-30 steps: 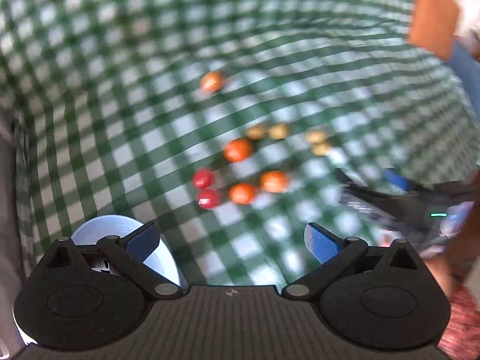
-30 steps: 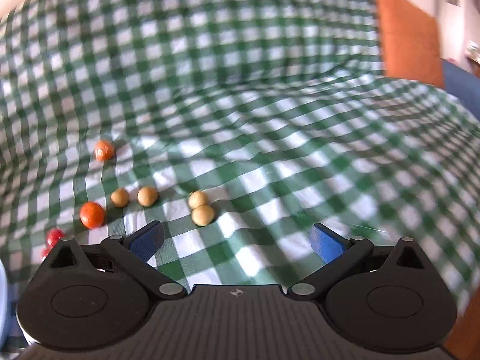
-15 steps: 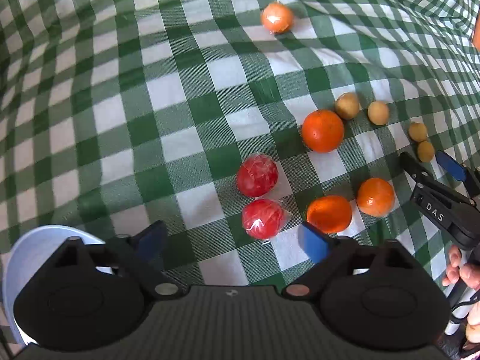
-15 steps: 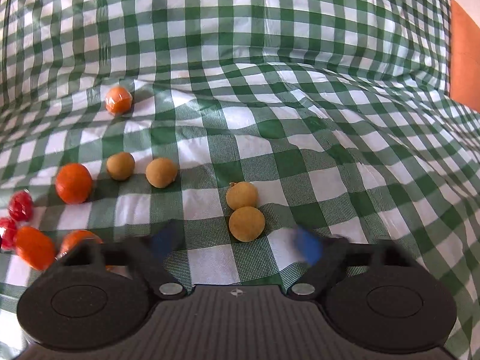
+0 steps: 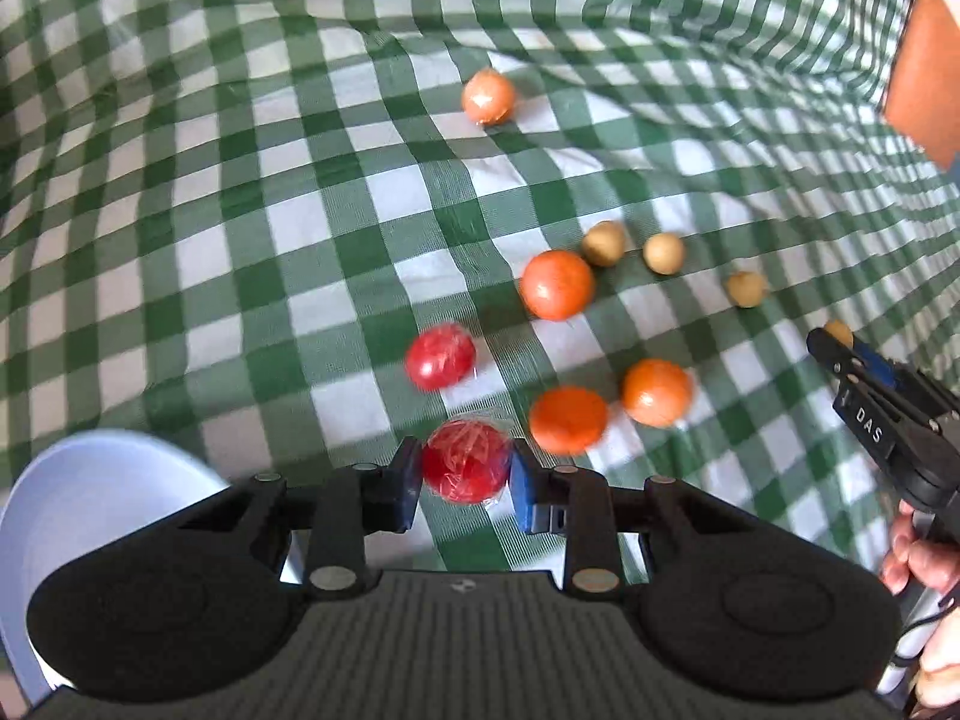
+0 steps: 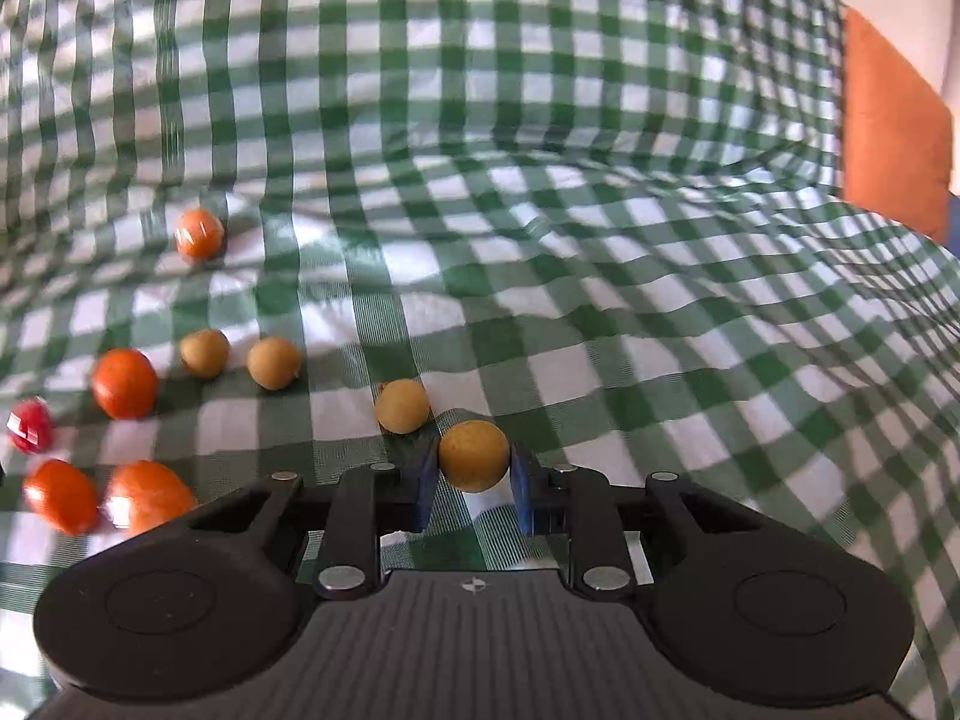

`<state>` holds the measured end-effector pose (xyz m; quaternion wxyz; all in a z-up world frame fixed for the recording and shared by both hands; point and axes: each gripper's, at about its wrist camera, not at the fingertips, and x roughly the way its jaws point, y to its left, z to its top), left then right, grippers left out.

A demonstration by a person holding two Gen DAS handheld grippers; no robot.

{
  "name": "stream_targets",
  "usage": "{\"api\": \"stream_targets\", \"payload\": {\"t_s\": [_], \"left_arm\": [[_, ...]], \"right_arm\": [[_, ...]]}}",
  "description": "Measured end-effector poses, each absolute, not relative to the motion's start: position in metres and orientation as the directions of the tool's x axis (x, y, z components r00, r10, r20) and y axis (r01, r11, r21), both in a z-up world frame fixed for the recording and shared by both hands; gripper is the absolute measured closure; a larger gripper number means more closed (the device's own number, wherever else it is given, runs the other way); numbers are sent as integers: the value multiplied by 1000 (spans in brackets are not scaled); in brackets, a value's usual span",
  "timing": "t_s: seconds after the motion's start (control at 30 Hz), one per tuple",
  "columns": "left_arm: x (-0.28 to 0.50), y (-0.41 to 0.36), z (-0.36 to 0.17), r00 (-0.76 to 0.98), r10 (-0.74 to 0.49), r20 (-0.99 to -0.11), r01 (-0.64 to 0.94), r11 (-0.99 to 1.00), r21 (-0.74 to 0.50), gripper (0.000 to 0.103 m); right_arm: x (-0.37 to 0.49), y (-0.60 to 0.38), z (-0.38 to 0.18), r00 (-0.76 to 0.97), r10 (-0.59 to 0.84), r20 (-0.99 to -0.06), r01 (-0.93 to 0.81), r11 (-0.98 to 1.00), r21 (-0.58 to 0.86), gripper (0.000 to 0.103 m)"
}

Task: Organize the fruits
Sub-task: 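Carry both fruits to the blue plate and open both tools over it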

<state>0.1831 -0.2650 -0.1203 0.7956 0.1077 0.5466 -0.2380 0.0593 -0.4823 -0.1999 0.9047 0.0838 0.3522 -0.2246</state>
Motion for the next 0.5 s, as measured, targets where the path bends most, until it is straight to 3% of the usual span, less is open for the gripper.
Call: {"api": "stream_targets", "payload": {"t_s": [0.2, 0.5], "left_arm": [[133, -230, -80, 308, -249, -918, 461, 883, -85, 69], [61, -138, -29, 381, -199, -903, 385, 922, -41, 69]], "right_arm": [[11, -447, -151, 702, -299, -647, 447, 892, 72, 76], [-34, -343, -91, 761, -40, -648, 202, 963, 178, 76]]}}
